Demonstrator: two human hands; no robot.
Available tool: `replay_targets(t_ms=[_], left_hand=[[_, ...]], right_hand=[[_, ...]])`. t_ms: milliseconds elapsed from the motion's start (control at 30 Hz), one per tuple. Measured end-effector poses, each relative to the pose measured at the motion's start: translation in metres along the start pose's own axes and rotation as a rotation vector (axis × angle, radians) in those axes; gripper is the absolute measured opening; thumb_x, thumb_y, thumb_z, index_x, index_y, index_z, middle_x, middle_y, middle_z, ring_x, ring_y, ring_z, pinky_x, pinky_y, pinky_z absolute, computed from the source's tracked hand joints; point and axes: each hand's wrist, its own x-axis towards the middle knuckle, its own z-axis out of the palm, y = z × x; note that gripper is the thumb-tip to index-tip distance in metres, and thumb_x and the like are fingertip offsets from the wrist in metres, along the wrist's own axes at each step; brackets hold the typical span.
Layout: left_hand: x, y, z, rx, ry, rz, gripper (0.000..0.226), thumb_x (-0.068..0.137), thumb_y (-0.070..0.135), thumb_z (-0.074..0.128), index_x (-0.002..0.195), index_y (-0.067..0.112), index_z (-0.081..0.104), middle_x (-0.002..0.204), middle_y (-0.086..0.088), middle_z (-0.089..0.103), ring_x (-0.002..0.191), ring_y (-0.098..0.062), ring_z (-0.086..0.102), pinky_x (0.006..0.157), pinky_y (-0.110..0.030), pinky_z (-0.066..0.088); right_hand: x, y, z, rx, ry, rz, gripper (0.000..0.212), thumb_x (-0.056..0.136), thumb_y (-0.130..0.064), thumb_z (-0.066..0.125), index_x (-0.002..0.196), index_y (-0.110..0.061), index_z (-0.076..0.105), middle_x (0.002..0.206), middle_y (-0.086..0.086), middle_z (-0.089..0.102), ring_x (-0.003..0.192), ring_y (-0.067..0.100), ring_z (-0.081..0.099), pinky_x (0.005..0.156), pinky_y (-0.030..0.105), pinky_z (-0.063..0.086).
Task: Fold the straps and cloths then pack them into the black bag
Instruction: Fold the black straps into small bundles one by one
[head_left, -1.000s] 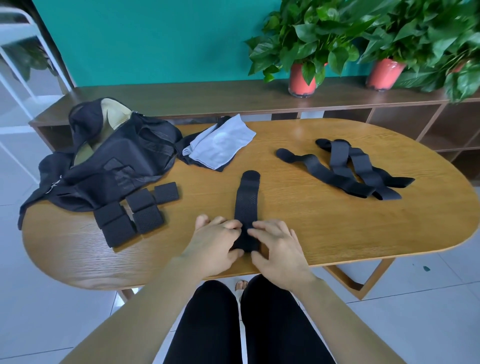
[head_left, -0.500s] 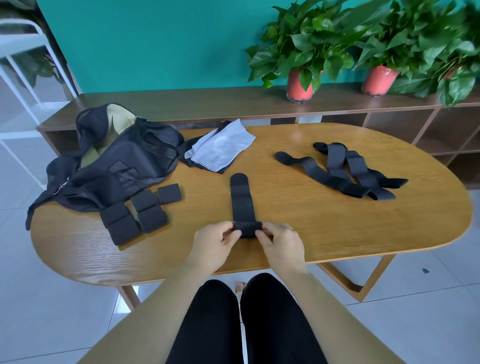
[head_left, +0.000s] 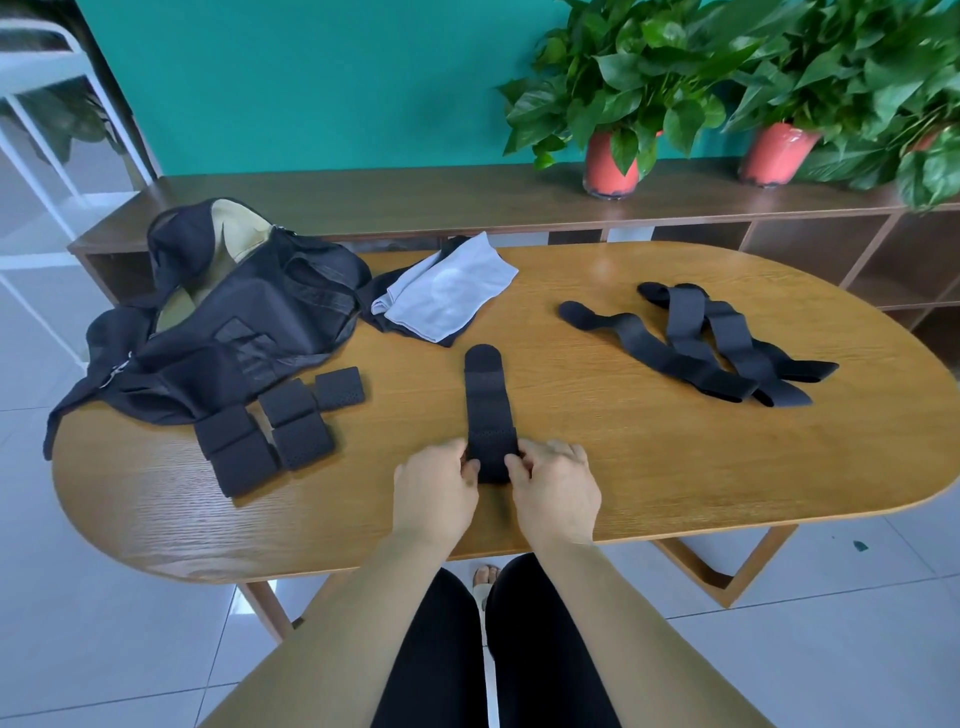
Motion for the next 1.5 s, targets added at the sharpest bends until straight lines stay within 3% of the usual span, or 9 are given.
replay_targets(t_ms=[67,167,567,800,933,1133,1267,1367,1500], left_hand=[[-0.001,0.002,-0.001,0.001,0.016,0.020,0.003,0.093,0.021,0.056,0.095,0.021,0.059,0.088,0.000,0.061,0.085,-0.023,0.060,0.078,-0.038,0.049],[-0.002,-0.001,0.002,0.004,0.034,0.067,0.042,0.094,0.016,0.056,0.135,0.018,0.053,0.125,-0.004,0.055,0.110,-0.023,0.058,0.094,-0.035,0.049],[0.005,-0.004,-0.015,0.263,-0.204,0.311,0.054,0.091,0.034,0.050,0.143,0.022,0.043,0.146,0.008,0.038,0.135,-0.011,0.033,0.112,-0.030,0.015],[-0.004,-0.009,-0.022,0.211,-0.232,0.399,0.048,0.093,0.035,0.049,0.139,0.023,0.048,0.139,0.010,0.047,0.128,-0.009,0.041,0.106,-0.025,0.021],[-0.016,-0.011,-0.026,0.062,-0.230,0.377,0.039,0.093,0.031,0.052,0.131,0.019,0.058,0.132,0.008,0.057,0.120,-0.008,0.052,0.102,-0.022,0.032],[-0.025,-0.007,-0.021,-0.220,-0.147,0.141,0.036,0.098,0.033,0.048,0.128,0.017,0.059,0.108,0.005,0.068,0.096,-0.011,0.063,0.084,-0.028,0.049],[-0.023,0.002,-0.009,-0.202,0.002,0.058,0.026,0.097,0.023,0.051,0.072,0.020,0.051,0.057,0.007,0.045,0.053,-0.012,0.042,0.058,-0.027,0.033],[-0.016,0.007,-0.005,-0.177,0.024,0.005,0.024,0.097,0.020,0.051,0.080,0.005,0.060,0.074,-0.014,0.059,0.067,-0.027,0.053,0.060,-0.027,0.035],[-0.009,0.006,0.000,-0.095,0.028,-0.020,0.023,0.098,0.023,0.049,0.076,0.018,0.052,0.082,-0.004,0.055,0.068,-0.012,0.047,0.058,-0.017,0.029]], right_hand=[[0.000,0.001,0.003,0.005,0.034,-0.021,0.024,0.090,-0.028,0.059,0.110,-0.018,0.069,0.092,0.002,0.065,0.095,0.023,0.051,0.066,0.029,0.041],[-0.001,0.001,0.006,0.007,0.050,-0.046,0.030,0.086,-0.024,0.065,0.116,-0.019,0.067,0.093,0.002,0.067,0.092,0.024,0.055,0.065,0.030,0.045],[-0.003,0.004,0.009,-0.023,0.096,-0.173,0.014,0.068,-0.010,0.080,0.081,-0.016,0.076,0.074,0.001,0.057,0.065,0.024,0.055,0.048,0.027,0.043],[-0.016,0.017,-0.016,-0.031,-0.129,-0.265,0.042,0.073,-0.031,0.054,0.106,-0.013,0.072,0.110,-0.001,0.059,0.103,0.021,0.051,0.072,0.035,0.051],[-0.022,0.027,-0.024,-0.044,-0.179,-0.368,0.035,0.075,-0.017,0.058,0.106,-0.011,0.071,0.124,-0.002,0.061,0.113,0.020,0.051,0.078,0.038,0.054],[-0.018,0.017,-0.028,0.106,-0.186,-0.140,0.035,0.092,-0.029,0.057,0.127,-0.027,0.059,0.113,-0.003,0.063,0.110,0.011,0.052,0.082,0.023,0.042],[-0.014,0.006,-0.017,0.078,-0.098,-0.063,0.037,0.094,-0.031,0.052,0.131,-0.026,0.054,0.099,-0.003,0.065,0.102,0.013,0.054,0.071,0.025,0.042],[-0.011,0.001,-0.009,0.060,-0.035,-0.038,0.036,0.095,-0.030,0.050,0.130,-0.023,0.054,0.094,0.004,0.065,0.099,0.019,0.056,0.068,0.028,0.044],[-0.008,-0.005,-0.004,0.045,0.066,-0.070,0.032,0.092,-0.023,0.057,0.123,-0.016,0.060,0.082,0.008,0.066,0.088,0.023,0.059,0.058,0.026,0.037]])
